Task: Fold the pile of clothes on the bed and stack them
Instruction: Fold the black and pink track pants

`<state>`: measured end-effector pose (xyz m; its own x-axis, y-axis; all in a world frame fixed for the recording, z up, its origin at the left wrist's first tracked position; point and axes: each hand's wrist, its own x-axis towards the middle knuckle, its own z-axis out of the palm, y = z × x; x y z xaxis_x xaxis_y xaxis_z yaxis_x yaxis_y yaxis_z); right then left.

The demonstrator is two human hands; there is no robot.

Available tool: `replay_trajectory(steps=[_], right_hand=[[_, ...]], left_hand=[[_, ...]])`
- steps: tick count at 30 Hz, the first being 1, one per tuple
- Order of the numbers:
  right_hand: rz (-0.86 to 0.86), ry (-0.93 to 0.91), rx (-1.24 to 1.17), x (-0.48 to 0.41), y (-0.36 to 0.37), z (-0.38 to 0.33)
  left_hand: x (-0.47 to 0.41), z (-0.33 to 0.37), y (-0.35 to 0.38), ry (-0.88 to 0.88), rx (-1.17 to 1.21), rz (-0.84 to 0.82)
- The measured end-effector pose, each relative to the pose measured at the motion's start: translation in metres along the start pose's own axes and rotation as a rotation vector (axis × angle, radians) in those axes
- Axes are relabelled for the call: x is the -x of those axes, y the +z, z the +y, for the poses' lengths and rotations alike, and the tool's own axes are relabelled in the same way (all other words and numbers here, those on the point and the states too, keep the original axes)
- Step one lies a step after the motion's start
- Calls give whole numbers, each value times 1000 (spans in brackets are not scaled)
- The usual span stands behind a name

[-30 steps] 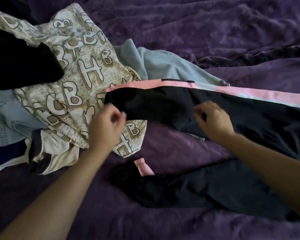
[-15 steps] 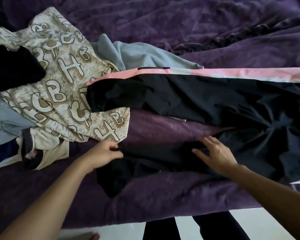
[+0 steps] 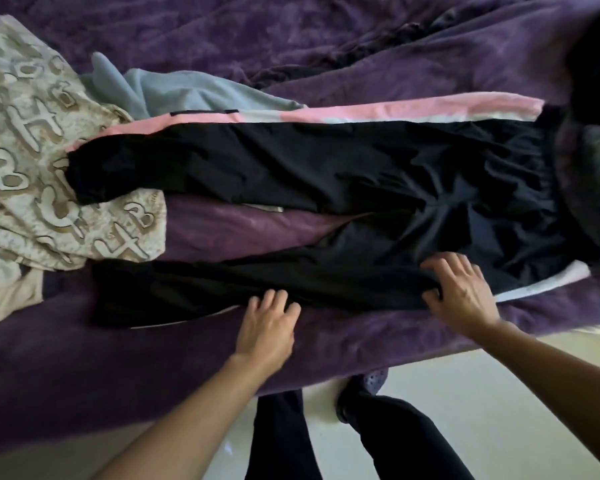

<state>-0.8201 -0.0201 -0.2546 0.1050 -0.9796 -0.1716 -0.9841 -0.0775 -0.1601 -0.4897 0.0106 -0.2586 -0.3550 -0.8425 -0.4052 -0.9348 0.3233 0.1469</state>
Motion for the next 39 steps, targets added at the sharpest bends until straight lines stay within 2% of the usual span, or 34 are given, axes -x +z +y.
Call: replay_trajectory(steps=[3, 5, 8, 10, 11, 12, 15, 16, 18, 21, 22, 25, 30, 34, 39], right_hand=[[-222, 122, 206, 21, -2, 72], [-298, 229, 284, 23, -8, 115], [-93, 235, 228, 20, -24, 145], [41, 195, 128, 29, -31, 149], [74, 169, 118, 36, -33, 149], [32, 160, 125, 44, -34, 153], [-317, 217, 188, 68, -29, 169], [-333, 225, 185, 72, -27, 176], [-240, 204, 152, 73, -25, 184], [-184, 153, 144, 61, -21, 197], [-181, 149, 147, 56, -19, 202], [-131, 161, 144, 49, -12, 221], [-155, 95, 110, 58, -23, 243], [-92, 162, 49, 32, -60, 238], [71, 232, -55, -62, -117, 229]], left_hand=[[-19, 16, 26, -204, -116, -43], [-33, 9, 25, -270, -148, 23], [-34, -1, 10, -264, -25, 175], [-15, 1, 2, -213, -32, 190], [-2, 5, -1, -209, -55, 142], [14, 9, -1, -225, -88, 55], [46, 24, 4, -345, -276, -325], [48, 31, 4, -371, -305, -356], [40, 54, 1, -314, -242, -246], [6, 105, 10, -31, -68, -21], [-7, 122, 16, 17, -16, -41], [-41, 156, 33, -76, -5, -162], [-37, 147, 21, -217, 8, -149], [-34, 113, -24, -236, 278, 15], [-86, 73, -112, -9, 106, 256]])
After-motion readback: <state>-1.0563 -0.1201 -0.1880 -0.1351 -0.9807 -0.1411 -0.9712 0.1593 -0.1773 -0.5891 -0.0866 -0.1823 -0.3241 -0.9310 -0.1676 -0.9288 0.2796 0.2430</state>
